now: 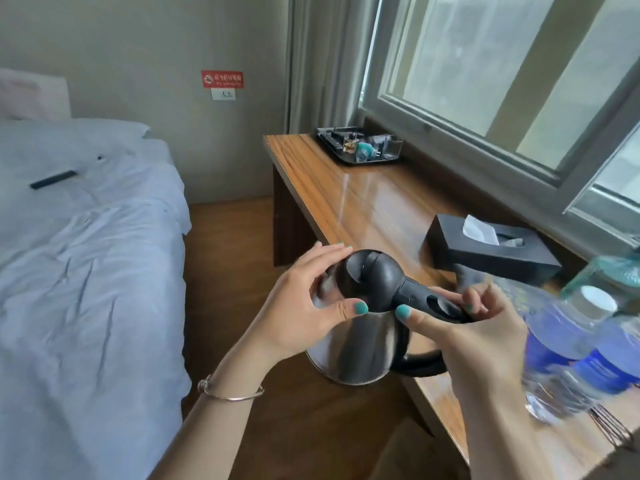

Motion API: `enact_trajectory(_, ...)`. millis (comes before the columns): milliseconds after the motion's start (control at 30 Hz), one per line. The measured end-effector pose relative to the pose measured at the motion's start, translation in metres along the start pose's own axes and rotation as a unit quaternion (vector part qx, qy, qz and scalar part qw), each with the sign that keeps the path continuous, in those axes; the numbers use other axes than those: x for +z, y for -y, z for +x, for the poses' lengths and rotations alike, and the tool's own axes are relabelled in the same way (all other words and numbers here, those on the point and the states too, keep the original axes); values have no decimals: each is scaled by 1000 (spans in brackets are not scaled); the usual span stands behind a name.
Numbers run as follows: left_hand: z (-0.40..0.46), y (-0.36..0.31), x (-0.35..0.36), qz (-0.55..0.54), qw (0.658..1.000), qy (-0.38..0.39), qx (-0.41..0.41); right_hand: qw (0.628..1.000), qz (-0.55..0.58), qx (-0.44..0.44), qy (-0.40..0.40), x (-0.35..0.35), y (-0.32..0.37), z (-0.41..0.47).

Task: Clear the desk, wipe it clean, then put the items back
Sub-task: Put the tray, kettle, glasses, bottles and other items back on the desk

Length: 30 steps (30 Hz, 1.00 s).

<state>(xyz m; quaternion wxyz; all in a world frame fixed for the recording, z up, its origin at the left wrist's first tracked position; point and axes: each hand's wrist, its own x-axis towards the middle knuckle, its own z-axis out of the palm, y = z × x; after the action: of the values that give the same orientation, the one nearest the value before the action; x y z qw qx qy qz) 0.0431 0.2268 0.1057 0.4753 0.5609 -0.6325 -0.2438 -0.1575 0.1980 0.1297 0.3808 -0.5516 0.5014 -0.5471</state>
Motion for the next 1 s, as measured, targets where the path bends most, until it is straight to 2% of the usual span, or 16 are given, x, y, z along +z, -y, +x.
enact_trajectory(400, 221, 77, -13, -33, 997, 62, -36, 994, -24, 6, -105, 103, -15, 189)
enact_trajectory(600, 312, 129, 3, -70, 984, 157, -49, 979, -58, 29, -194, 143, -43, 259)
enact_trajectory(833, 412, 173, 13, -122, 939, 318, -50, 935, -64, 100, -333, 188, -62, 316)
enact_trajectory(1000, 459, 195, 29, -123, 931, 343, 6, 921, -155, 100, -343, 210, -66, 350)
